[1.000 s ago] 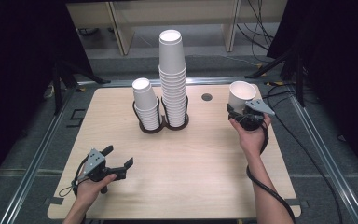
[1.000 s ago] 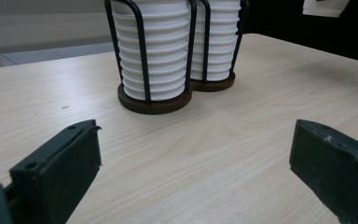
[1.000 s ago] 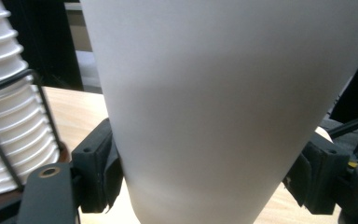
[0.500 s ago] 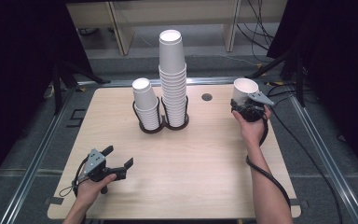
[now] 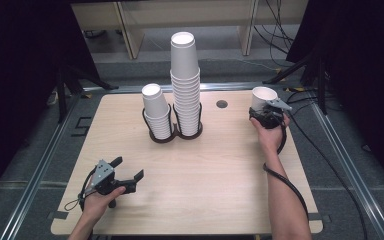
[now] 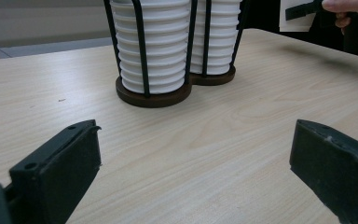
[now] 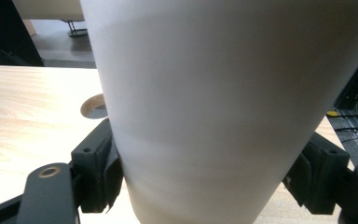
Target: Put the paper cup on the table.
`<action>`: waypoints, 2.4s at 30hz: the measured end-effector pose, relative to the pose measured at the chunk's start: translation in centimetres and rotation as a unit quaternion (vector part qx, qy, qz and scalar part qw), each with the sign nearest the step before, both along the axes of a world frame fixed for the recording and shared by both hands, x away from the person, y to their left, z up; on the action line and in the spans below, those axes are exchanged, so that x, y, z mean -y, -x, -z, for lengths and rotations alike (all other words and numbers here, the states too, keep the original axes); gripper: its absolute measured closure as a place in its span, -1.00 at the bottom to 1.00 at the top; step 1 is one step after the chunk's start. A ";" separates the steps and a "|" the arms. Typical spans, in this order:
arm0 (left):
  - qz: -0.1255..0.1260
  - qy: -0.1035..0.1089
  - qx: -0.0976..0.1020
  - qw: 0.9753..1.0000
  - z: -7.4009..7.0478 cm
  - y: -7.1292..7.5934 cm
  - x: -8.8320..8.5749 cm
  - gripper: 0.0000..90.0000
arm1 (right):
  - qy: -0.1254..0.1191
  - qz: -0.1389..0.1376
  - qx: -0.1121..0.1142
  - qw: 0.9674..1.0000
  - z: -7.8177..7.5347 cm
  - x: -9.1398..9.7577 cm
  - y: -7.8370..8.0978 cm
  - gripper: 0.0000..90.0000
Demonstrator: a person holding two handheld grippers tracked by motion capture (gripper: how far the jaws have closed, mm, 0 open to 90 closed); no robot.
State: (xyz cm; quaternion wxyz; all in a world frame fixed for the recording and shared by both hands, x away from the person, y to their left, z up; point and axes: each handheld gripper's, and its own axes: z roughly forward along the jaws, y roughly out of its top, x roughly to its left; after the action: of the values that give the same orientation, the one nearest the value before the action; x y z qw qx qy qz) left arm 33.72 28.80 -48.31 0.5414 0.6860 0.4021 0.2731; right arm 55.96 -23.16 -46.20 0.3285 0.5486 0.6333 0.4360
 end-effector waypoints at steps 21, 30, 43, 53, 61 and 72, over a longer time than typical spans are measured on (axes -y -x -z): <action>0.012 0.004 0.011 1.000 0.2 -0.2 0.2 -0.96 | 0.014 0.015 -0.043 0.999 1.6 0.1 -0.5 -0.49; 0.010 0.006 0.007 1.000 0.2 -0.1 0.2 -0.96 | 0.013 0.022 -0.055 0.998 2.1 0.1 -0.4 -0.50; 0.008 0.000 0.000 1.000 0.1 0.1 0.2 -0.96 | 0.014 0.011 -0.055 0.998 2.3 0.4 -0.1 -0.52; 0.009 -0.001 0.000 1.000 0.2 0.0 0.2 -0.96 | 0.010 0.013 -0.057 0.998 2.4 0.4 0.1 -0.65; 0.008 -0.001 0.000 1.000 0.1 0.1 0.2 -0.96 | -0.010 0.025 -0.059 0.998 2.4 0.2 0.7 -0.66; 0.005 -0.001 0.001 1.000 0.2 0.1 0.1 -0.97 | 0.004 0.018 -0.058 0.998 2.1 1.1 2.7 -0.66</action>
State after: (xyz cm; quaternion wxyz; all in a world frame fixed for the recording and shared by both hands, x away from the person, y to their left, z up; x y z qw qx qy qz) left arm 33.66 28.67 -48.47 0.5423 0.6886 0.3976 0.2716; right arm 53.26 -24.22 -48.31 0.3014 0.5831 0.6425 0.3953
